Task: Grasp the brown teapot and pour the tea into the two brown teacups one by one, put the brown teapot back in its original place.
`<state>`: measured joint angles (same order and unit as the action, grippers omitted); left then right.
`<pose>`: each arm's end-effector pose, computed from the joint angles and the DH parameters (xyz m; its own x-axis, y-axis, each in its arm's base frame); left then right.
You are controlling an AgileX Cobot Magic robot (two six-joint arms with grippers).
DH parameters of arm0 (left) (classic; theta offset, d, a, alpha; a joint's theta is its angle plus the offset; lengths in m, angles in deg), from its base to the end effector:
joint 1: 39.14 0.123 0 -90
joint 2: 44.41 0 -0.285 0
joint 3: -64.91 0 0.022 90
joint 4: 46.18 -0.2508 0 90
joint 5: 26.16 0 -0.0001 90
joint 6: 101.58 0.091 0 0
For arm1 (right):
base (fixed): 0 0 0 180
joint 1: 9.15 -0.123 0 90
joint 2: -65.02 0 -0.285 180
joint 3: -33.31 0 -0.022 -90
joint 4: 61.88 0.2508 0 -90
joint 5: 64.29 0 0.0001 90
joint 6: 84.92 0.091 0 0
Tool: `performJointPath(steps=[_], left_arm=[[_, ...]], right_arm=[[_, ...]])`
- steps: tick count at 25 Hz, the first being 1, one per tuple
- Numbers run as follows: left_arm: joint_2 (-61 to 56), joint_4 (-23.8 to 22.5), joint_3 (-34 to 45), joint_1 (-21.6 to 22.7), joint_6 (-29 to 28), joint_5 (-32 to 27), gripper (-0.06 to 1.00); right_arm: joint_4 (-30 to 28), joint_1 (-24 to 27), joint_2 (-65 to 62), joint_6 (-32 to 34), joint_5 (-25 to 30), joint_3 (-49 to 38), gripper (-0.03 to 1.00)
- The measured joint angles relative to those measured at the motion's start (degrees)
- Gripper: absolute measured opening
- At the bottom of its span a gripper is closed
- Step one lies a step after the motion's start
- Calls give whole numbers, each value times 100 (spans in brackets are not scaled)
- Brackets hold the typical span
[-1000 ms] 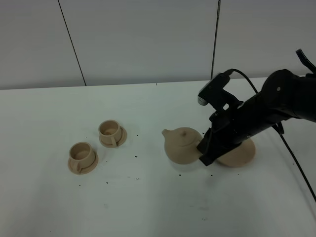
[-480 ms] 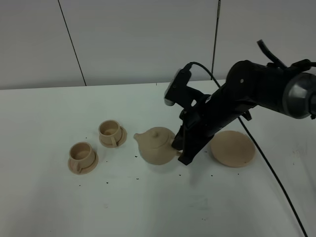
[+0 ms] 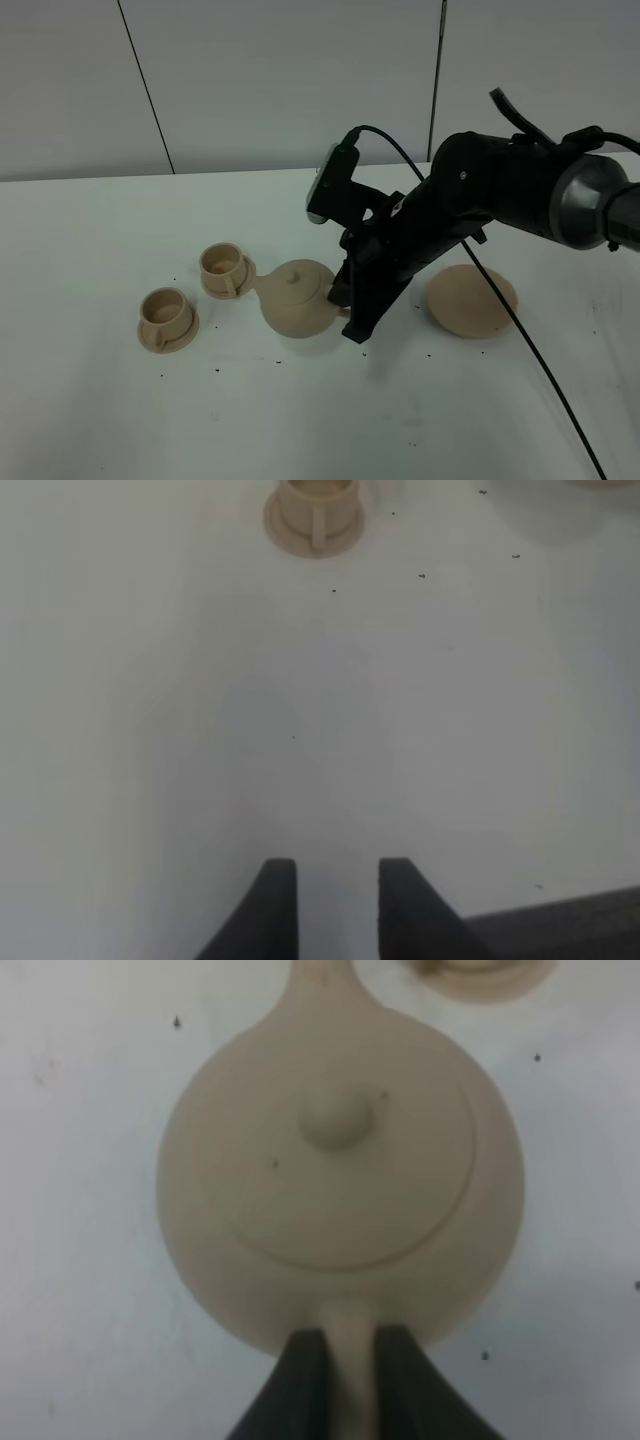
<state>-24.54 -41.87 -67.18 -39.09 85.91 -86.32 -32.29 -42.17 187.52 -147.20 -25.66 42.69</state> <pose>0.0274 -0.0059 0.2793 -0.6065 0.0924 -0.7897 0.1075 0.9936 0.0337 0.3522 0.2624 0.2117 -0.1502 -0.8017 -0.5786 -0.9550 0.2690 -0.1248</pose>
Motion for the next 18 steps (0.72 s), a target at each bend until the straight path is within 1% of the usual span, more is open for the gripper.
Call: performJointPath(steps=[2, 10, 16, 18], left_arm=[[0, 0, 0, 0, 0, 0, 27], [0, 0, 0, 0, 0, 0, 27], [0, 0, 0, 0, 0, 0, 27], [0, 0, 0, 0, 0, 0, 27]], right_arm=[[-4, -40, 0, 0, -115, 5, 10], [-25, -137, 95, 5, -159, 272, 10], [-55, -193, 549, 41, 240, 962, 10], [-166, -260, 701, 71, 344, 1210, 10]])
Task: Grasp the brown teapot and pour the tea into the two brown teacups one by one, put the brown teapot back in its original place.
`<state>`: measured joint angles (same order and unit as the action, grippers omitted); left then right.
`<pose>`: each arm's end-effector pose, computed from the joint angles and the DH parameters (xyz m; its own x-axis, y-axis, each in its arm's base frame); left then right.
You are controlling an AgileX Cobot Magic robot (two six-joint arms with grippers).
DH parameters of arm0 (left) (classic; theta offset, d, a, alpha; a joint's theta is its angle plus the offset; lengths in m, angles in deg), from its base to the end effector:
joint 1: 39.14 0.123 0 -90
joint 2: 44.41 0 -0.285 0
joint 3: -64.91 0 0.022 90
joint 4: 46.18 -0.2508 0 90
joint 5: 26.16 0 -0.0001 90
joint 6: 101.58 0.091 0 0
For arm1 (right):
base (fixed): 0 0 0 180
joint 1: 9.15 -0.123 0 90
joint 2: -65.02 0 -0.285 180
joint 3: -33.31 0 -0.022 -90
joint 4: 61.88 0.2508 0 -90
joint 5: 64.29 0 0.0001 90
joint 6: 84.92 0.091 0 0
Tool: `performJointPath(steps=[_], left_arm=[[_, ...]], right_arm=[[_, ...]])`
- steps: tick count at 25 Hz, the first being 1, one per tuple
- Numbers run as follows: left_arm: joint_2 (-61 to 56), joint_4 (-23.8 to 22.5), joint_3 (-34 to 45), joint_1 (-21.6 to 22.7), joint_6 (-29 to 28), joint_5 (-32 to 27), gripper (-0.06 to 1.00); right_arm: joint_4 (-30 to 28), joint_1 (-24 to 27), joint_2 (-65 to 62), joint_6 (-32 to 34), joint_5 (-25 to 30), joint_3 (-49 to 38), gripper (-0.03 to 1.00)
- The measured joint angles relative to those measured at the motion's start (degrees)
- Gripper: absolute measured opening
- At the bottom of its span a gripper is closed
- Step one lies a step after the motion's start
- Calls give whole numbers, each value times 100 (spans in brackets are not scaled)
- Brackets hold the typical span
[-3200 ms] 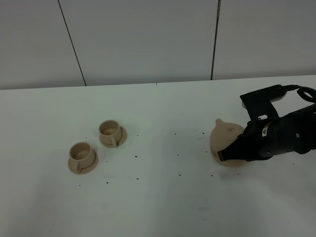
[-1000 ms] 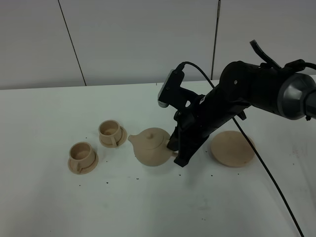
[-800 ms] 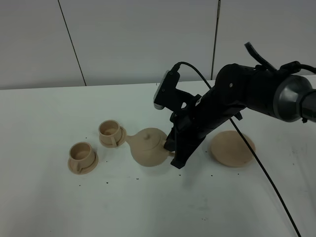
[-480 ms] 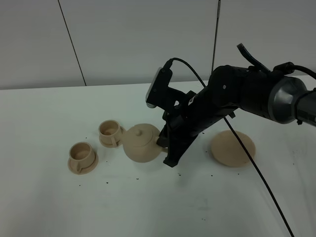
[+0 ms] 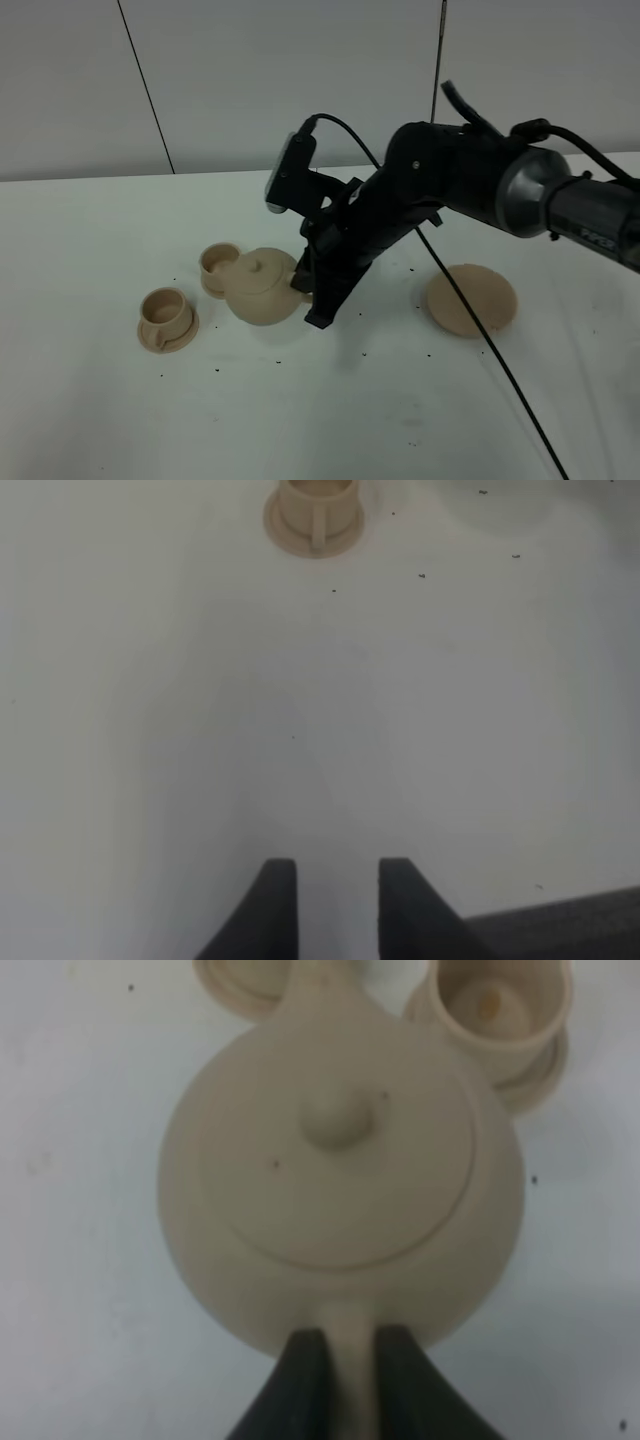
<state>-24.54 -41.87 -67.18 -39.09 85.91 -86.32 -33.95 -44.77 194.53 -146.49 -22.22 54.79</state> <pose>0.0274 -0.0059 0.2793 -0.6065 0.0924 -0.7897 0.1075 0.9936 0.0337 0.3687 0.2994 0.2140 -0.0727 -0.8042 -0.5899 -0.9675 0.2004 -0.1540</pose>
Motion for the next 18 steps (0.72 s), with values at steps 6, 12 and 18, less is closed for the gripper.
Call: performJointPath(steps=[6, 12, 18], left_arm=[[0, 0, 0, 0, 0, 0, 27], [0, 0, 0, 0, 0, 0, 27], [0, 0, 0, 0, 0, 0, 27]], right_arm=[[-177, -164, 349, 150, 309, 696, 10], [-359, -259, 432, 163, 316, 904, 10], [-460, -404, 517, 163, 179, 1022, 10]])
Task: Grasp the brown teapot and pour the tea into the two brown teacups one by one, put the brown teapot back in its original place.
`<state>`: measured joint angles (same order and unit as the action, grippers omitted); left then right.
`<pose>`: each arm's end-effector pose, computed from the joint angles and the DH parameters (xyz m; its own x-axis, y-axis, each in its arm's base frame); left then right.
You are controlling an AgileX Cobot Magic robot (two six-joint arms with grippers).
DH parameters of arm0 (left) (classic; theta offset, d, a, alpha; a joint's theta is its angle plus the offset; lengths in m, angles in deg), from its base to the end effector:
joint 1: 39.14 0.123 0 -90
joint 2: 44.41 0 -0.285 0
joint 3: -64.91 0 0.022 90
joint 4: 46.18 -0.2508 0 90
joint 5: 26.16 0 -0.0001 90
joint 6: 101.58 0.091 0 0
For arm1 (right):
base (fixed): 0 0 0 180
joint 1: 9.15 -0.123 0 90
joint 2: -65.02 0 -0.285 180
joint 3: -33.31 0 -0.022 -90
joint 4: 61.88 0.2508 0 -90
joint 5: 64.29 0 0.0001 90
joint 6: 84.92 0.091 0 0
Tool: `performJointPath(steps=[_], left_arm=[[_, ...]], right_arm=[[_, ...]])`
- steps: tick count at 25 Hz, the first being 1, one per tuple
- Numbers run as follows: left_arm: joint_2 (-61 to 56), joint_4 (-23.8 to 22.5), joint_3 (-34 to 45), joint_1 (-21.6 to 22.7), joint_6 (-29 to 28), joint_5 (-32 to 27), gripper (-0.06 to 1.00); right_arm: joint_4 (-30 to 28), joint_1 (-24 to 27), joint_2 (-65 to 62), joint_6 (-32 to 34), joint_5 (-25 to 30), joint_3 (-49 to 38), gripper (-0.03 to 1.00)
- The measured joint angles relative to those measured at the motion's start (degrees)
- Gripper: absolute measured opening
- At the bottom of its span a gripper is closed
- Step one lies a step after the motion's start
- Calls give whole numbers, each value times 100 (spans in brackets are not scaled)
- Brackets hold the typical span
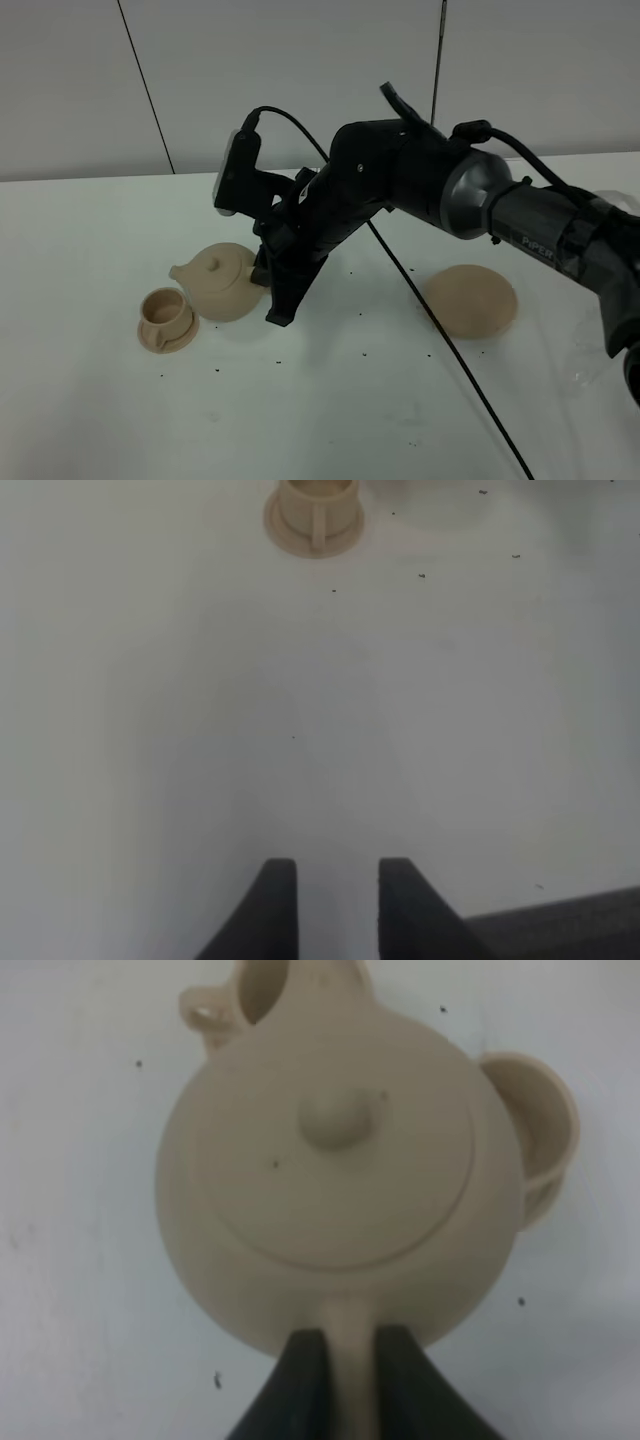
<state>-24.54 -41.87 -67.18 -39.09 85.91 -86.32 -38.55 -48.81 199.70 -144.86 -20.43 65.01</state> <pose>0.0274 -0.0059 0.2793 -0.6065 0.0924 -0.7897 0.1075 0.9936 0.0337 0.3694 0.3387 0.2195 0.0390 -0.8142 -0.5792 -0.9660 0.1177 -0.2304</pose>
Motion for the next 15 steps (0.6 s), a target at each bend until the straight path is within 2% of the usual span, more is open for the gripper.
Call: performJointPath(steps=[8, 15], left_arm=[[0, 0, 0, 0, 0, 0, 27], [0, -5, 0, 0, 0, 0, 27]], right_arm=[[-168, -62, 239, 5, 130, 299, 10], [-604, -62, 239, 116, 125, 326, 10]])
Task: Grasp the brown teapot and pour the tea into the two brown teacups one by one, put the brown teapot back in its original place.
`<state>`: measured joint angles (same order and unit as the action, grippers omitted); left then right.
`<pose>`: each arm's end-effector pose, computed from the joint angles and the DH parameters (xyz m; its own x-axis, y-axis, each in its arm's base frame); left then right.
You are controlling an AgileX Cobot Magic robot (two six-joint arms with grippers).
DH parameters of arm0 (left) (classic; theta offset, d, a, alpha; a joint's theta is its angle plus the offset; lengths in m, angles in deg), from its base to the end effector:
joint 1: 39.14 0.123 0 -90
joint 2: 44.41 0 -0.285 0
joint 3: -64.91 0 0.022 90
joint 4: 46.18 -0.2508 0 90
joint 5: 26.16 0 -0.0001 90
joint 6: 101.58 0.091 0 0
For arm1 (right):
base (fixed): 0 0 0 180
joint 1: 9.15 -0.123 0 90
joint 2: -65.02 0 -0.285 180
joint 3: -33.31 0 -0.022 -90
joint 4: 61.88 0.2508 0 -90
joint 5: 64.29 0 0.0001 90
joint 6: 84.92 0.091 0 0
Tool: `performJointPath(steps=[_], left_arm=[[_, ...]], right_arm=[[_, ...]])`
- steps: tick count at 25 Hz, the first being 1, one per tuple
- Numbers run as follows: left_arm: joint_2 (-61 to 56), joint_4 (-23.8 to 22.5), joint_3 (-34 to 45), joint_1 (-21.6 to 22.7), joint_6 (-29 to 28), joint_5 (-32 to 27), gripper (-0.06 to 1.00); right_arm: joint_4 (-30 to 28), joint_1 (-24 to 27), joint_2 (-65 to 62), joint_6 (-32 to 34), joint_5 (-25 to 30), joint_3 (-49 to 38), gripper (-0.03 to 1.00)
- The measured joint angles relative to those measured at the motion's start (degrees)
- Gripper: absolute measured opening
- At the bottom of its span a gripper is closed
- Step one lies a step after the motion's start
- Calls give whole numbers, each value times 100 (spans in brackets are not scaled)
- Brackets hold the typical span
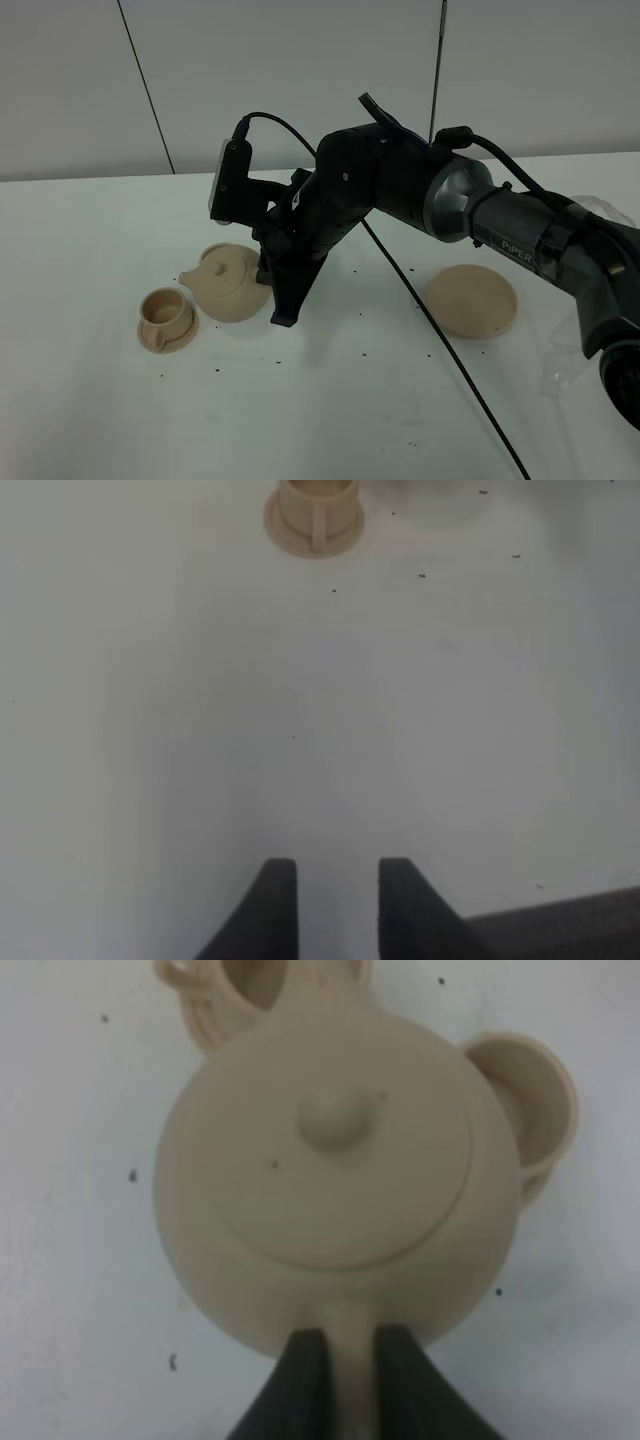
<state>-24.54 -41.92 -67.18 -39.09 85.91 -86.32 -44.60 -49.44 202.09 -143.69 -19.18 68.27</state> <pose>0.0275 -0.0058 0.2793 -0.6065 0.0928 -0.7896 0.1072 0.9936 0.0345 0.3753 0.3433 0.2123 0.0872 -0.8540 -0.5129 -0.9554 0.0741 -0.2857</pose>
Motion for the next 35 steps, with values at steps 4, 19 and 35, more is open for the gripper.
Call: performJointPath(steps=[4, 19, 35], left_arm=[[0, 0, 0, 0, 0, 0, 27], [0, 0, 0, 0, 0, 0, 27], [0, 0, 0, 0, 0, 0, 27]], right_arm=[[-52, 0, 0, 152, -38, 0, 10], [-151, -16, 0, 786, -106, 227, 10], [-623, -335, 6, 856, -221, 334, 10]])
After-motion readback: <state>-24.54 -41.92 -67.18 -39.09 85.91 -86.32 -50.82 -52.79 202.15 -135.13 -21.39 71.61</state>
